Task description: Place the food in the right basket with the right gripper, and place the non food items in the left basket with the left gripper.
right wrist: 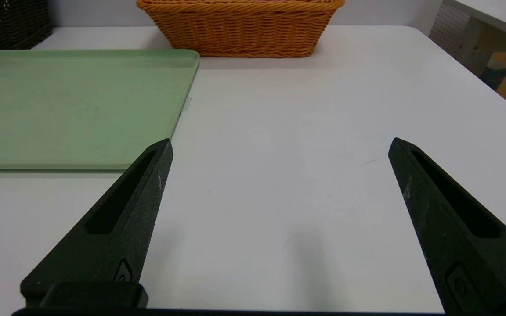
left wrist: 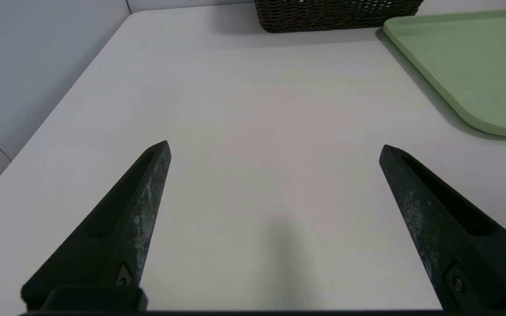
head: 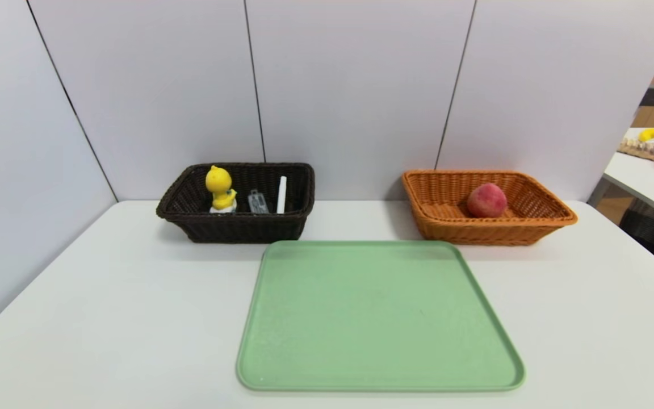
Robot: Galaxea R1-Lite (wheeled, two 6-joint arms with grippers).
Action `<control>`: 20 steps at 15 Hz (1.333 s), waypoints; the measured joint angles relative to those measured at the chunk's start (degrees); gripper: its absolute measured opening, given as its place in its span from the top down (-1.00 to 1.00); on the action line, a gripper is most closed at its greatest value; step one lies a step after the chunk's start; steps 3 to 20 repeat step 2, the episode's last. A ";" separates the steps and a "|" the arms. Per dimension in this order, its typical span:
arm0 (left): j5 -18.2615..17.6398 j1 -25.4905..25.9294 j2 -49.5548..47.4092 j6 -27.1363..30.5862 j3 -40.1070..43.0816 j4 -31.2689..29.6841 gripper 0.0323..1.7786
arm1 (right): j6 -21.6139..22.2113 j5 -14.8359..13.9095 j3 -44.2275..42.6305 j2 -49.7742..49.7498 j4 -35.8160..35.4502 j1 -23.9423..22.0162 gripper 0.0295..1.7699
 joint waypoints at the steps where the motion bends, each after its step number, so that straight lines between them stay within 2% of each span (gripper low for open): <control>1: 0.02 0.00 0.00 0.02 0.00 0.00 -0.90 | 0.05 -0.02 0.00 0.00 -0.07 0.00 -0.91; 20: 0.00 0.00 0.00 0.02 0.00 0.00 -0.90 | 0.07 -0.05 0.00 0.00 -0.07 0.00 -0.91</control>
